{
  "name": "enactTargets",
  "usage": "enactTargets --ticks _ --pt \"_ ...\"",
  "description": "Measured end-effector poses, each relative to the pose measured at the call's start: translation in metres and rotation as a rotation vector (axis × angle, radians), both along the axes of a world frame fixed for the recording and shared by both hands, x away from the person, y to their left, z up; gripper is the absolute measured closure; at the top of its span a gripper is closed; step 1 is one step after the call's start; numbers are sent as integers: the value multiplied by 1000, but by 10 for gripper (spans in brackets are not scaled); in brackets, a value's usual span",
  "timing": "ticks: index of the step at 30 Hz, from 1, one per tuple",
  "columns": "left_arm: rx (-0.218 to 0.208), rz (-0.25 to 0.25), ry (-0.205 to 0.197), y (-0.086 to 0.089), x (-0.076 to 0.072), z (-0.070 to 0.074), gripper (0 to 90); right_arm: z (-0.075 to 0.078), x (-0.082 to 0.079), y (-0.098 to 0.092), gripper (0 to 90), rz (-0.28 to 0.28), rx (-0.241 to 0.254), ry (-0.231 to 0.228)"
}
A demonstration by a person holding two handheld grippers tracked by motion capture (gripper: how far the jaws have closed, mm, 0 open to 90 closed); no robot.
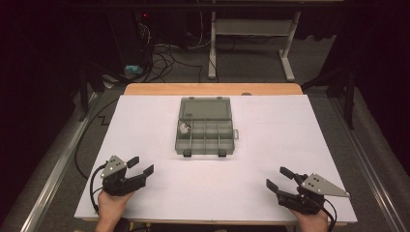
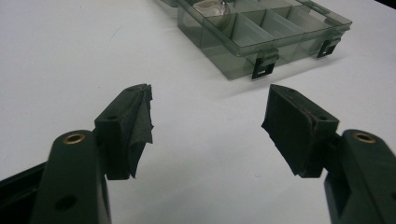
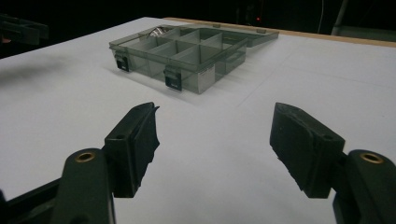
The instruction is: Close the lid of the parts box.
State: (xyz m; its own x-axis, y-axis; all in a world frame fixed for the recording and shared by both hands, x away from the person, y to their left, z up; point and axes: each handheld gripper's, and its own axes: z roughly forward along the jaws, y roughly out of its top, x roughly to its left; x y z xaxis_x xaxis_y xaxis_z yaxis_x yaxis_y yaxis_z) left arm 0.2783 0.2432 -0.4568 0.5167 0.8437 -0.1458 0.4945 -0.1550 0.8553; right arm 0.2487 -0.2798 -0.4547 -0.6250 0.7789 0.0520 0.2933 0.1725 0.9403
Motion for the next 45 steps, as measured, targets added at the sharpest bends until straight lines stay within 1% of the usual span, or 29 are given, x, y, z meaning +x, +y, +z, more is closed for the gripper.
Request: enactTargets --ticks 4,6,15,20,26,32,35,38,41,45 --pt "-6 3 -4 0 0 0 323 0 2 5 327 7 1 -1" --pt "1 0 1 0 0 0 323 0 4 8 328 14 8 1" --pt "-5 -8 1 0 0 0 319 -2 12 25 329 57 -7 13" --pt "-7 -10 1 0 1 0 319 -3 17 35 332 73 -7 18" --pt "-5 -13 4 -1 1 -1 319 -4 22 46 344 89 -22 22" --pt "-5 -14 5 -1 1 -1 319 -4 28 56 359 88 -26 19" --pt "-4 -16 6 -1 1 -1 319 -4 31 61 371 87 -22 27" --pt "-5 -17 6 -1 1 -1 319 -4 34 66 384 99 -24 31" --pt "-3 -19 7 -1 1 -1 319 -3 37 70 386 108 -23 43" --pt "-5 -18 5 -1 1 -1 320 -3 41 75 387 112 -22 48"
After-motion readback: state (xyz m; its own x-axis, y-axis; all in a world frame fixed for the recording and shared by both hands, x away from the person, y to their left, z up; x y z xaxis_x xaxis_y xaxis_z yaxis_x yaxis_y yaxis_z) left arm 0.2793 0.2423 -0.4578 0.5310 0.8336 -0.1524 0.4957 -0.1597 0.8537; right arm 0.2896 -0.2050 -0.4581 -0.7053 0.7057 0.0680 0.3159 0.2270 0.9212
